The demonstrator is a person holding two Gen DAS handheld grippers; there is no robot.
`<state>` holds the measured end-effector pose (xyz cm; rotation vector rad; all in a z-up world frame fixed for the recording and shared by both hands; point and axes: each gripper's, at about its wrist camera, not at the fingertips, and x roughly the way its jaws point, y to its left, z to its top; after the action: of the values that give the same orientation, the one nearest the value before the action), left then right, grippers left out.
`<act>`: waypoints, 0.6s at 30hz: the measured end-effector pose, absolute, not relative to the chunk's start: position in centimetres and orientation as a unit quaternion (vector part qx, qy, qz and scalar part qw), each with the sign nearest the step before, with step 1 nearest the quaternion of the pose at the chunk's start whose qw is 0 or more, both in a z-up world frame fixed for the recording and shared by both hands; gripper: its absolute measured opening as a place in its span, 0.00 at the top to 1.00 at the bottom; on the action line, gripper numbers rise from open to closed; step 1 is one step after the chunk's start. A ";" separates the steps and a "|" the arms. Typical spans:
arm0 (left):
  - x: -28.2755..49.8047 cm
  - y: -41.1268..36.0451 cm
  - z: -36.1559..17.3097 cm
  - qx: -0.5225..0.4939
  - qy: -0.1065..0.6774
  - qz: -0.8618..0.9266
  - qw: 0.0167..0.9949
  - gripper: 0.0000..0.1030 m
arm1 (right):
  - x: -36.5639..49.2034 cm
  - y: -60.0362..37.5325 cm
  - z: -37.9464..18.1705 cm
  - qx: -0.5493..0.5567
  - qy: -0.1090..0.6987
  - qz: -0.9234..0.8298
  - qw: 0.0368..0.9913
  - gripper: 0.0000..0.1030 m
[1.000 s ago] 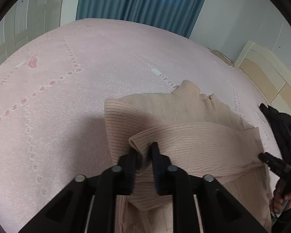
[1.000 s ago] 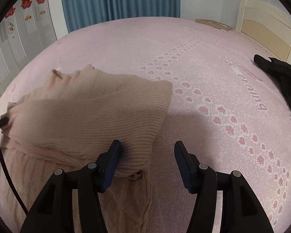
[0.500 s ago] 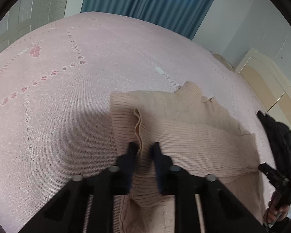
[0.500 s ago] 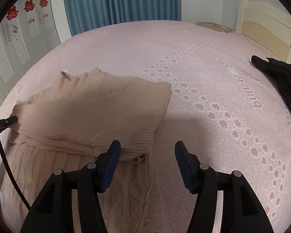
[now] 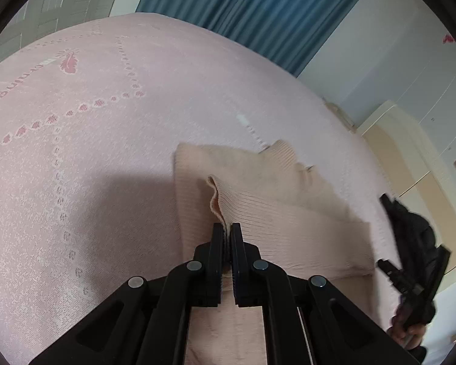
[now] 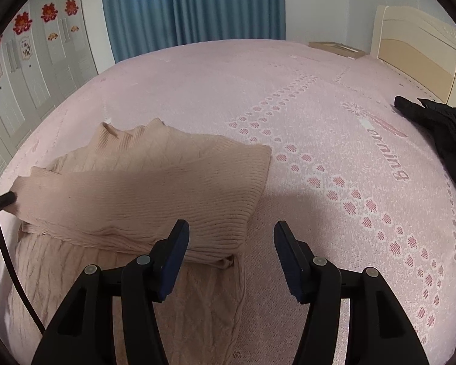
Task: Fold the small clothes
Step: 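Fold the side edge inward over the sleeves with the left tool, release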
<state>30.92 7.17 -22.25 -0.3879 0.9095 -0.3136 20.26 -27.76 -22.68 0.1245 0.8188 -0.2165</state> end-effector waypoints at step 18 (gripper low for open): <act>31.7 4.6 -24.1 -0.100 0.446 -0.085 0.885 0.53 | 20.5 -29.8 -23.8 0.052 0.417 -0.135 0.897 0.36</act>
<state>31.71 4.63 -24.14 -0.2085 0.9280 -0.1775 20.48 -29.79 -23.79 0.1077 0.8633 -0.2805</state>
